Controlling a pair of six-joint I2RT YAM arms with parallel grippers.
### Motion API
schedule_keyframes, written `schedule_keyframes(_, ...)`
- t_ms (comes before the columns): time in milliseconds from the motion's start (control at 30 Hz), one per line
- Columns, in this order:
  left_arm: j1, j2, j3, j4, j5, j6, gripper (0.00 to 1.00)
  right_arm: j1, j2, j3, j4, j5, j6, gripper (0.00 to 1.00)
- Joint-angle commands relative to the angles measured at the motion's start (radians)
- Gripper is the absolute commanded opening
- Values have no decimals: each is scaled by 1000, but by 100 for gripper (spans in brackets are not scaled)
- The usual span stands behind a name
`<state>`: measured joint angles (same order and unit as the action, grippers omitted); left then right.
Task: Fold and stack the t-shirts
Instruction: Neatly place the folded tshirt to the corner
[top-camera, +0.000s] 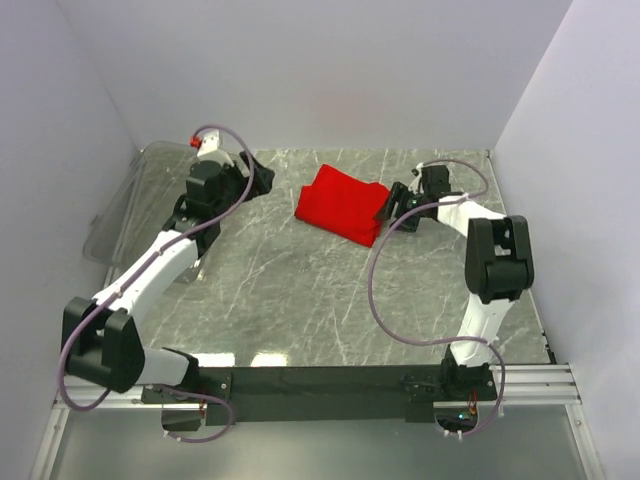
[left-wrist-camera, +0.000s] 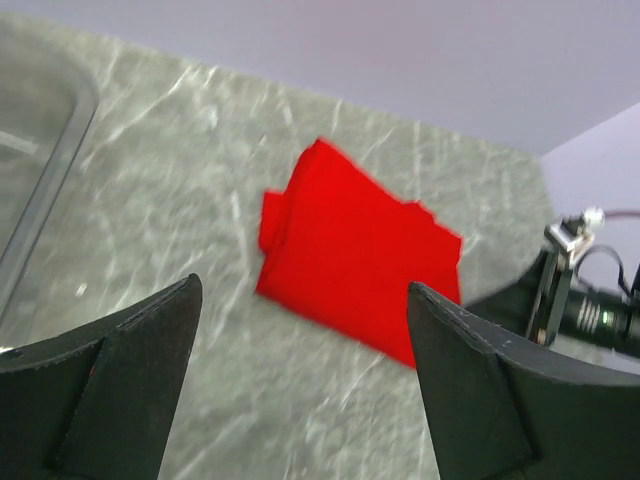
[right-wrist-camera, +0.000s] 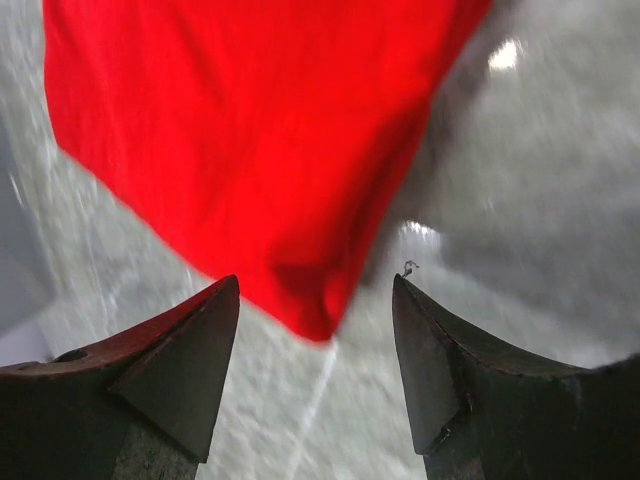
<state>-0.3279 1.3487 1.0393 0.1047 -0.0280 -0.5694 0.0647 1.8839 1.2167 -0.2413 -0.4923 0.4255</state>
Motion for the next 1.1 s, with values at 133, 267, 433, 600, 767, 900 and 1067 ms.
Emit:
schedule_keyframes(133, 4, -137, -74, -72, -67, -3, 88, 33, 125, 109, 76, 38, 154, 69)
schedule_keyframes(267, 7, -160, -85, -91, -76, -7, 88, 41, 152, 112, 54, 57, 167, 65)
schedule_keyframes(433, 9, -160, -84, -100, -72, -17, 88, 46, 190, 98, 92, 6, 220, 51)
schedule_keyframes(600, 9, -158, -68, -102, -70, -12, 88, 34, 212, 103, 120, -55, 234, 15)
schedule_keyframes(767, 9, -172, -85, -131, -75, -17, 88, -11, 166, 98, 120, -49, 168, 0)
schedule_keyframes(900, 9, -183, -101, -135, -76, -18, 88, -90, 141, 183, 19, -14, -3, 0)
schedule_keyframes(1067, 10, -178, -104, -134, -67, -4, 88, -193, 159, 335, -200, 60, -307, 0)
